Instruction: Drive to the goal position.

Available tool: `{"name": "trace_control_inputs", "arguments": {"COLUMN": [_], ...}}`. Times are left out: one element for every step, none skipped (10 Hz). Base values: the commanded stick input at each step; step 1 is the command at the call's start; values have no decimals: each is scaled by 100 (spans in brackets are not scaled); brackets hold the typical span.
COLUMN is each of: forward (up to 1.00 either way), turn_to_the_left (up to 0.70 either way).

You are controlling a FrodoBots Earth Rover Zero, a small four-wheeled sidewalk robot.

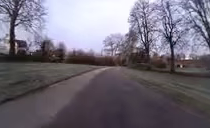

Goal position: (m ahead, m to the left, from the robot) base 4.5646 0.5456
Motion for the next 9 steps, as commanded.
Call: {"name": "trace_control_inputs", "arguments": {"forward": [100,100,100,100,100,100,100,100,100], "turn_to_the_left": [0,0,0,0,0,0,0,0,0]}}
